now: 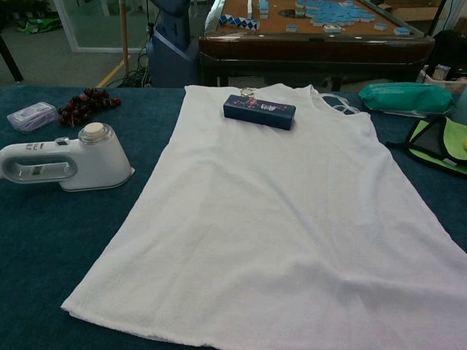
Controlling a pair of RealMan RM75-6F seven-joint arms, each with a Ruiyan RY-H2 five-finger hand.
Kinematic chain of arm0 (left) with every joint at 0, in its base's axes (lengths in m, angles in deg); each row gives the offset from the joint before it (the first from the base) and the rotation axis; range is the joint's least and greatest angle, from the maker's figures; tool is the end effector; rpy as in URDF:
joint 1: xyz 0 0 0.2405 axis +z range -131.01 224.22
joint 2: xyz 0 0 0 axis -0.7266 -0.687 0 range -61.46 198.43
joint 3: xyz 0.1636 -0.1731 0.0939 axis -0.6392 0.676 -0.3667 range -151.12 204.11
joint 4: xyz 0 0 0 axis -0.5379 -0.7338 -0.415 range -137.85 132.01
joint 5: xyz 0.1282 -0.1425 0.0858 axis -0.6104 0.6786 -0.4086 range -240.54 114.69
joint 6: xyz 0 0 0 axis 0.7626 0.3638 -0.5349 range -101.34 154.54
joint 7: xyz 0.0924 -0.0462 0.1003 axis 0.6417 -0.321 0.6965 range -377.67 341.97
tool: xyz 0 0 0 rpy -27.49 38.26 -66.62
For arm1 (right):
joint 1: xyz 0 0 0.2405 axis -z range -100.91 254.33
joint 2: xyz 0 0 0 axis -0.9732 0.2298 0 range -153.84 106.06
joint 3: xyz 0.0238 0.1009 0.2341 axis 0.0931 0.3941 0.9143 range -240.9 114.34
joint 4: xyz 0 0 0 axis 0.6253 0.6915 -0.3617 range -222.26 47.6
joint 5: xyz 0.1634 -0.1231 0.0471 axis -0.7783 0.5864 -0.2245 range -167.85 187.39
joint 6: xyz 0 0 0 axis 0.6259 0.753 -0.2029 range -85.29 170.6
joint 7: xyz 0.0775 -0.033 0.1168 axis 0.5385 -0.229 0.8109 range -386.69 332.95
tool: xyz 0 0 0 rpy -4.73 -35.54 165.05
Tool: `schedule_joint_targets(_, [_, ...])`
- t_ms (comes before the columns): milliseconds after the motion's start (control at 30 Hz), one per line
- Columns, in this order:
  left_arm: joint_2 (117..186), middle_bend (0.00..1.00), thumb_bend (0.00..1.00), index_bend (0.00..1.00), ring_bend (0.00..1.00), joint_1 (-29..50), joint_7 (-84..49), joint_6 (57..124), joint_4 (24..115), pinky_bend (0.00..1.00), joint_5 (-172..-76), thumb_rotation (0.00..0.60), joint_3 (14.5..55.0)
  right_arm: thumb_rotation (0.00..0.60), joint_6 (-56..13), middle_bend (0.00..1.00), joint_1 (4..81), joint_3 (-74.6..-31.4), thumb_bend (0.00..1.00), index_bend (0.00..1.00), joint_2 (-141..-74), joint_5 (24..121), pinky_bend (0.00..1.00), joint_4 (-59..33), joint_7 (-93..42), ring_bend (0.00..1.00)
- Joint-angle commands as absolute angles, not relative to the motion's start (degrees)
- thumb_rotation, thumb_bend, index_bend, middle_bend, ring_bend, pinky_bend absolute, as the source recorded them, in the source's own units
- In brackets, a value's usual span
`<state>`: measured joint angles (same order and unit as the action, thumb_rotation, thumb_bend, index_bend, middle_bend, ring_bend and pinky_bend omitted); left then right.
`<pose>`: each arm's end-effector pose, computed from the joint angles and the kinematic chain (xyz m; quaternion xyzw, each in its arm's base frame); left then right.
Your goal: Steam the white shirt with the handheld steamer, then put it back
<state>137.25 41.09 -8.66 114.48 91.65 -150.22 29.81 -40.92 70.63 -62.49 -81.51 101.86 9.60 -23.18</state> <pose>-0.2874 0.1844 0.1369 -0.6002 -0.3519 -0.4006 0.5962 -0.2904 -0.1778 0.1729 0.6356 -0.3854 0.4012 0.5353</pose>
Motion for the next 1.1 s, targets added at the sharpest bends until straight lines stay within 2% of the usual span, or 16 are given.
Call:
schedule_joint_targets(33, [137.23,0.23,0.21,0.23,0.24,41.09,-8.66,114.47,91.64,0.31,-150.17,0.6,29.82,0.6,-40.89,0.17,70.6,-62.48,0.14,0.08,-81.52,101.84,0.0,9.61,-23.18,0.01])
schedule_joint_targets(467, [136.8,0.23,0.21,0.23,0.24,39.37,-8.22,112.15,91.71,0.31,-149.14,0.6,30.85,0.6,-42.01,0.17,69.44,-60.15,0.14,0.08,-79.13,101.68,0.0,11.32,-25.52,0.01])
schedule_joint_targets(800, [136.55,0.23,0.21,0.23,0.24,33.18,-5.89,103.96,94.26,0.31,-146.14,0.6,33.67,0.6,-40.26,0.17,66.93,-57.22,0.14,0.08,-76.19,99.39,0.0,14.68,-28.58,0.01])
schedule_joint_targets(1100, [142.45,0.23,0.21,0.19,0.24,26.31,-1.97,97.36,92.04,0.31,-142.49,0.6,36.53,0.6,-39.6,0.17,66.28,-56.58,0.14,0.08,-75.12,98.35,0.0,16.08,-29.91,0.01])
